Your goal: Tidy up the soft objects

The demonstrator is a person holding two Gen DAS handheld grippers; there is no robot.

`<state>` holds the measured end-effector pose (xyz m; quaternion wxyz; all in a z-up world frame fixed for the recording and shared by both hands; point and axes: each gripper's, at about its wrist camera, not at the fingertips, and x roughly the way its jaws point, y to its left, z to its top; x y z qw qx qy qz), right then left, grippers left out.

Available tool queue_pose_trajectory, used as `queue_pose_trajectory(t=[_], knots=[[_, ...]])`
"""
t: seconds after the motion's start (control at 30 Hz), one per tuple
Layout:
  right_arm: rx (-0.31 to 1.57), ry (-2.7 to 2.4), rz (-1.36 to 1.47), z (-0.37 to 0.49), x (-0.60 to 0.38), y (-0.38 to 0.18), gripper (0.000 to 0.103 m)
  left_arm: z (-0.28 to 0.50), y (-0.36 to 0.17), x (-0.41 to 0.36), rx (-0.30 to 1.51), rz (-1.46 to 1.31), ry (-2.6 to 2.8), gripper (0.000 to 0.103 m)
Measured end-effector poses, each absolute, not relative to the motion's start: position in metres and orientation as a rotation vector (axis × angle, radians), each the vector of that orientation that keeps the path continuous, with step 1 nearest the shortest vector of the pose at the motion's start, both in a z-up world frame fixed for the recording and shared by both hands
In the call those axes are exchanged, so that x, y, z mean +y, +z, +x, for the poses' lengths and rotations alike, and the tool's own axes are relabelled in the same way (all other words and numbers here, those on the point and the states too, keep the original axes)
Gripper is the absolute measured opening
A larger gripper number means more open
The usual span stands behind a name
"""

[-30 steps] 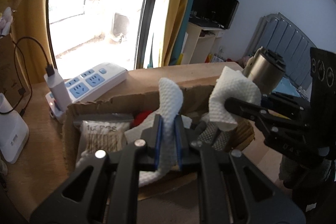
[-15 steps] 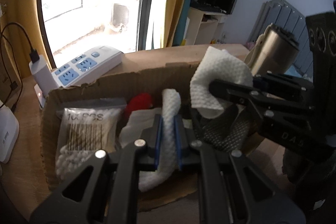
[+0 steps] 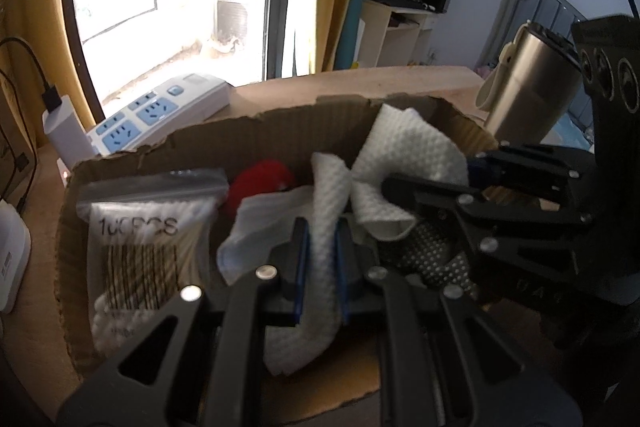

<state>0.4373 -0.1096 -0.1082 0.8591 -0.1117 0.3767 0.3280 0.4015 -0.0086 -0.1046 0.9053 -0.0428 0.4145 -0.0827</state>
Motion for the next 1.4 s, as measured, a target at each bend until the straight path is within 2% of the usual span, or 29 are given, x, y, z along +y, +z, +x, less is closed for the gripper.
queue_pose_trajectory(t=[0.13, 0.2, 0.43, 0.6, 0.7, 1.03, 1.13, 1.2, 1.4], knots=[[0.792, 0.684, -0.241, 0.437, -0.110, -0.109, 0.023, 0.400, -0.104, -0.009, 0.852, -0.080, -0.171, 0.016], [0.800, 0.688, -0.231, 0.437, -0.109, -0.109, 0.023, 0.398, -0.103, -0.010, 0.849, -0.067, -0.166, 0.020], [0.791, 0.688, -0.241, 0.426, -0.109, -0.099, 0.042, 0.397, -0.098, -0.009, 0.859, -0.040, -0.133, 0.030], [0.772, 0.673, -0.230, 0.419, -0.115, -0.088, 0.044, 0.385, -0.085, -0.003, 0.829, -0.047, -0.114, 0.053], [0.758, 0.664, -0.230, 0.413, -0.119, -0.081, 0.052, 0.379, -0.078, 0.000, 0.815, -0.049, -0.104, 0.054], [0.712, 0.630, -0.241, 0.386, -0.122, -0.059, 0.054, 0.352, -0.055, 0.002, 0.764, -0.049, -0.094, 0.056], [0.697, 0.616, -0.242, 0.376, -0.124, -0.050, 0.057, 0.342, -0.050, 0.006, 0.749, -0.061, -0.085, 0.058], [0.685, 0.610, -0.246, 0.369, -0.125, -0.044, 0.059, 0.333, -0.045, 0.008, 0.733, -0.070, -0.084, 0.065], [0.657, 0.595, -0.250, 0.345, -0.128, -0.031, 0.060, 0.306, -0.027, 0.014, 0.685, -0.085, -0.076, 0.069]])
